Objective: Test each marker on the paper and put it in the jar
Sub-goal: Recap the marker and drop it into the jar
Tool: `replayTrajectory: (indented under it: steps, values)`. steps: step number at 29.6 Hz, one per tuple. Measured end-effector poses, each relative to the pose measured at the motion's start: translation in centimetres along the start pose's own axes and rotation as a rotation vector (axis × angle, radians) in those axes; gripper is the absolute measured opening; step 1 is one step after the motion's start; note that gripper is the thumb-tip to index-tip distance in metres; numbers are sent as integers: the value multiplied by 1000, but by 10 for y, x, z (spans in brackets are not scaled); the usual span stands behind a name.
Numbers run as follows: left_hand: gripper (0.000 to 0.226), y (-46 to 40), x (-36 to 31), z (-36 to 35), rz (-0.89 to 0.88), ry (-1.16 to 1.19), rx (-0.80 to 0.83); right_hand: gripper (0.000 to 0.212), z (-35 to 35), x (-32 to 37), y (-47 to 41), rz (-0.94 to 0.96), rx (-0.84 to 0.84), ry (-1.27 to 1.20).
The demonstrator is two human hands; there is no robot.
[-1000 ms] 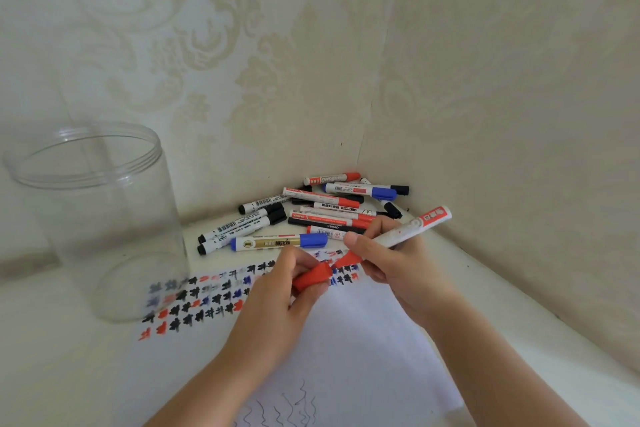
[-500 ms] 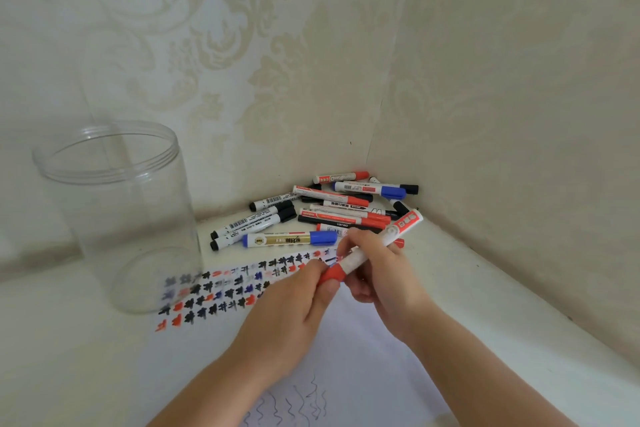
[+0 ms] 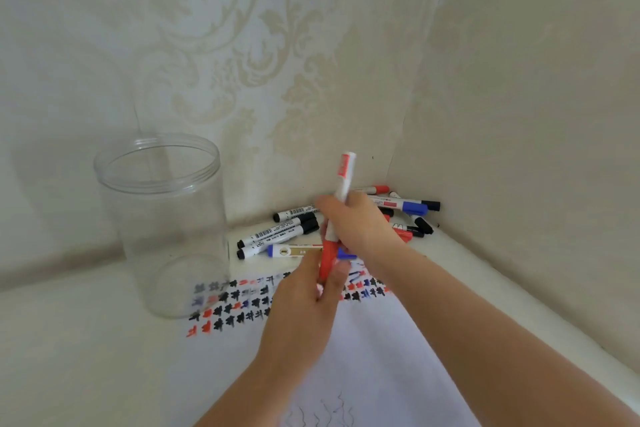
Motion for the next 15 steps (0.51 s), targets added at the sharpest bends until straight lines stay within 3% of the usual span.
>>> replayTrajectory:
  steps: [4,8,12,15]
  values:
    - [38,1,11,3,24,-319,119,34,-36,20,-36,145,187,431]
    - [32,1,13,-3,53,-461,239,38,-89,9,-52,158,340,541]
    - [35,-6,15,4,82,-488,208,43,-103,14,-55,191,358,506]
    - [24,-9,17,10,13,-406,136,31,-82,16,-56,263,255,594]
Point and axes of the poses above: each hand's wrist, its own y-axis away from the middle knuckle, its own z-axis out of the back of the hand, x = y × z, the point moved 5 cm from there along -y, towards the middle knuckle, and after that the axes turned 3 degrees about y, right-handed, at the moved point
